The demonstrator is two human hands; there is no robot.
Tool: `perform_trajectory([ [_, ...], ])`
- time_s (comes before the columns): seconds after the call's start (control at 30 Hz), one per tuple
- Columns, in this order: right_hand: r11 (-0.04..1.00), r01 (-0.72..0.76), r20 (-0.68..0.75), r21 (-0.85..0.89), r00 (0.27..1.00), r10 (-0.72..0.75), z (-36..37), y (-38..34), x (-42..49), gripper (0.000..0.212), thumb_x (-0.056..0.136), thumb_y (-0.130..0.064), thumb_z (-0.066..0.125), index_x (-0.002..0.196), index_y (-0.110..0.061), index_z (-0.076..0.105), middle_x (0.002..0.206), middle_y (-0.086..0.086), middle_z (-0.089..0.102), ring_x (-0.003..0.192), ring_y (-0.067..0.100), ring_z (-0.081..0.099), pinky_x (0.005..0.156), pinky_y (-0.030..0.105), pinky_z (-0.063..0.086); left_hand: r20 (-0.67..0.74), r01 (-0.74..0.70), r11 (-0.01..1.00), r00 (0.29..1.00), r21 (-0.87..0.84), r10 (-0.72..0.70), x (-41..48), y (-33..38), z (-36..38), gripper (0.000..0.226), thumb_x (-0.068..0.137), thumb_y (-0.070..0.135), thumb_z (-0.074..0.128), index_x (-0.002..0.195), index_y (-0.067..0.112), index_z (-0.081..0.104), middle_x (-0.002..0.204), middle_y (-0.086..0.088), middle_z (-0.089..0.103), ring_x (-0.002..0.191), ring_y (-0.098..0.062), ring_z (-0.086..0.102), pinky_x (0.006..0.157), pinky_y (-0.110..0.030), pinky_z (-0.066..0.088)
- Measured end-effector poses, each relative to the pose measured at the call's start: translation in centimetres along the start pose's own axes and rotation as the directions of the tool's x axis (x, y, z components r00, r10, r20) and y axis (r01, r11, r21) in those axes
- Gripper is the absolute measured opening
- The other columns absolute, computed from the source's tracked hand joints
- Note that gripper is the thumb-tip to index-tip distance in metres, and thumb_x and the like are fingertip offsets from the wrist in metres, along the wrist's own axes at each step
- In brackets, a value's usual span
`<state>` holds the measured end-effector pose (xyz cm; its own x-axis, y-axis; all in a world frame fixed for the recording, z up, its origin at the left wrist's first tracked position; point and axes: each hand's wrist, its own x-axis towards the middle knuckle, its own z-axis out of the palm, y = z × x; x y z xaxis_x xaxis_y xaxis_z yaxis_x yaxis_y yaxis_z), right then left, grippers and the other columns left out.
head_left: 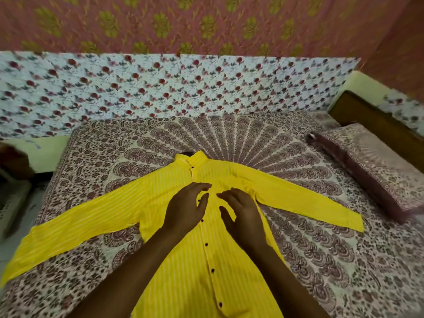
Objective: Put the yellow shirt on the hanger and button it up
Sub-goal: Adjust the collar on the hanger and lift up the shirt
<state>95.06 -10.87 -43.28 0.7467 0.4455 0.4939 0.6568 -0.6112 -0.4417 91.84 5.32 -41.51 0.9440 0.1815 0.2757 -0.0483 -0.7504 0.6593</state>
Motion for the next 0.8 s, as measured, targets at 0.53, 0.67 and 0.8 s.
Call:
perform_trajectory([
  [0.53,0.994,0.043,0.142,0.105,0.988,-0.057,5.6,12.1,7.3,0.032,0.081,-0.018,0.061,0.113,-0.021,0.062,0.110,0.001,0.064,0.113,0.017,0.049,0.087,0.030,0.044,-0.009,0.227,0.974,0.974,0.000,-0.227,7.6,-4.7,8.3,0.027,0.090,0.022,0.053,0.114,0.023,0.063,0.112,0.005,0.066,0.097,-0.012,0.063,0.080,-0.025,0.050],
  [0.67,0.990,-0.029,0.227,0.139,0.974,-0.004,10.1,13.4,9.5,0.031,0.081,-0.017,0.061,0.113,-0.020,0.062,0.110,-0.001,0.063,0.107,0.012,0.049,0.084,0.026,0.047,-0.018,0.370,0.925,0.928,-0.082,-0.372,9.9,-10.3,9.4,0.026,0.089,0.012,0.056,0.112,0.022,0.064,0.110,0.004,0.068,0.092,-0.011,0.065,0.080,-0.034,0.054],
  [0.8,0.975,-0.149,0.350,0.166,0.933,0.084,15.4,15.6,12.6,0.032,0.083,-0.018,0.059,0.115,-0.020,0.062,0.113,0.000,0.062,0.108,0.015,0.051,0.085,0.019,0.040,-0.022,0.445,0.885,0.892,-0.141,-0.452,13.0,-16.6,10.8,0.023,0.088,0.006,0.055,0.107,0.014,0.066,0.108,-0.002,0.069,0.086,-0.015,0.066,0.080,-0.034,0.054],
])
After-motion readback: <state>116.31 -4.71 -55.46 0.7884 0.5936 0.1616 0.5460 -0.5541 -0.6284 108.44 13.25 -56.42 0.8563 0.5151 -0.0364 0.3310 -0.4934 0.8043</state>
